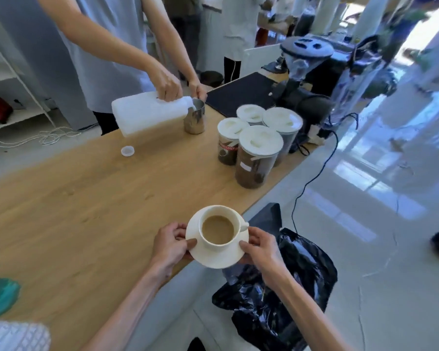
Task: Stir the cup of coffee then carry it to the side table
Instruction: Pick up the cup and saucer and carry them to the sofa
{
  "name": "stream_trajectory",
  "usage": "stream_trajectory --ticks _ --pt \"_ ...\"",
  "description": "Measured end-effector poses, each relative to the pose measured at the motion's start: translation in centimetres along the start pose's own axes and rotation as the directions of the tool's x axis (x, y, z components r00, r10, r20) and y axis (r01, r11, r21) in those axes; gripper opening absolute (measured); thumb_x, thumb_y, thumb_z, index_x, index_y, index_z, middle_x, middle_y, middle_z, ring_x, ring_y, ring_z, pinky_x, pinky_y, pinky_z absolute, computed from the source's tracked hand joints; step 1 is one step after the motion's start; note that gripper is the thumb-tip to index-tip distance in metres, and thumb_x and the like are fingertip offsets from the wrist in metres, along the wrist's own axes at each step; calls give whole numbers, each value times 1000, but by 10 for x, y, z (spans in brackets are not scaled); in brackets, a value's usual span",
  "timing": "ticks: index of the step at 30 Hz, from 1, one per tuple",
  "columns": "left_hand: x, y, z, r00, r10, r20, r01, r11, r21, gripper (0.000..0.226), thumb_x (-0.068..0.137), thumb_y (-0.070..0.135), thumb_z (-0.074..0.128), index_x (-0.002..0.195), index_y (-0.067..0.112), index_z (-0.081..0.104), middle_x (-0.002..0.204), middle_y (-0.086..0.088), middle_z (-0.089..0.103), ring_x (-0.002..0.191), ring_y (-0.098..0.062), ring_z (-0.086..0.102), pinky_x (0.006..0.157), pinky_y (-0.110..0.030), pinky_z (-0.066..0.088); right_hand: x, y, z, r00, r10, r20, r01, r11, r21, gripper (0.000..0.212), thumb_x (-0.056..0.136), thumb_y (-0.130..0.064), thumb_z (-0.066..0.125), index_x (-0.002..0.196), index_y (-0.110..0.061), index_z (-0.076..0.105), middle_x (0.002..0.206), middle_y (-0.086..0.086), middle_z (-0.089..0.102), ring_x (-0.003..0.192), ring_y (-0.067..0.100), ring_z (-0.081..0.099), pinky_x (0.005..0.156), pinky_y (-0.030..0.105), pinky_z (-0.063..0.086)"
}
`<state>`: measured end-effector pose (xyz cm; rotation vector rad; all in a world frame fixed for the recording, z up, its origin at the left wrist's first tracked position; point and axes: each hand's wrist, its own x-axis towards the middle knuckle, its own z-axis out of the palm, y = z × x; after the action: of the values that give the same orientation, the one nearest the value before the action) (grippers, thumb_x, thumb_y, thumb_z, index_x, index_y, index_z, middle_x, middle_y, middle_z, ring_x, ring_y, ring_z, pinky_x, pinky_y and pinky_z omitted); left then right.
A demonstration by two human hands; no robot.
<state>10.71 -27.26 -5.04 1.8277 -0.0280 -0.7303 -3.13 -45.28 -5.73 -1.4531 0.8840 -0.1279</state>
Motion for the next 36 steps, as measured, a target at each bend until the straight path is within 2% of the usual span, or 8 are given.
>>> stream_trajectory --ticks 7,11,14,18,23,28,32,36 --pt "-17 32 117 967 73 246 -96 992 84 34 89 -10 72 101 22 71 94 -6 76 88 -26 73 74 -48 66 -48 10 -110 976 10 -217 33 980 195 35 89 8 59 114 -16 68 95 9 79 86 22 76 69 41 65" --pt "-43 47 192 928 68 367 -106 991 83 35 93 -12 67 107 20 68 99 -8 72 91 -25 70 53 -27 61 -78 23 -178 946 21 -324 64 966 250 37 88 9 58 117 -9 68 97 14 78 88 27 76 66 41 63" --pt "-70 55 254 888 61 455 -121 987 104 38 93 -13 66 107 22 68 104 -11 72 97 -29 72 56 -32 63 -107 34 -237 915 38 -402 83 956 281 36 87 11 57 114 -9 70 94 15 77 83 26 75 66 43 64" --pt "-109 58 336 837 13 546 -86 990 108 43 93 -15 64 125 14 63 109 -14 75 96 -30 74 57 -33 64 -142 56 -314 874 62 -482 103 946 308 37 84 9 58 113 -9 71 94 20 76 79 28 75 71 51 64" --pt "-156 59 434 764 -3 645 -96 988 118 49 93 -17 63 133 11 58 106 -11 77 93 -31 75 58 -37 65 -187 85 -400 815 99 -571 130 929 346 34 85 8 57 109 -11 72 86 12 77 72 20 74 61 34 60" --pt "-200 63 524 649 -47 759 -135 975 176 49 93 -19 60 133 8 58 109 -16 76 93 -34 74 63 -41 66 -231 111 -470 716 168 -678 175 897 407 32 86 9 57 102 -16 71 87 12 76 68 20 73 61 35 62" --pt "-236 68 590 552 -60 832 -217 953 212 46 91 -20 61 126 10 61 102 -15 76 81 -31 73 62 -40 66 -262 131 -517 611 232 -757 216 871 441 35 87 8 58 100 -22 67 91 13 77 71 20 73 61 34 62" --pt "-265 71 648 453 -101 886 -269 932 243 40 89 -20 60 115 10 69 94 -16 76 71 -28 72 62 -39 65 -287 153 -557 529 290 -798 233 854 465 33 88 9 56 111 -10 70 84 7 77 67 19 71 64 38 63"
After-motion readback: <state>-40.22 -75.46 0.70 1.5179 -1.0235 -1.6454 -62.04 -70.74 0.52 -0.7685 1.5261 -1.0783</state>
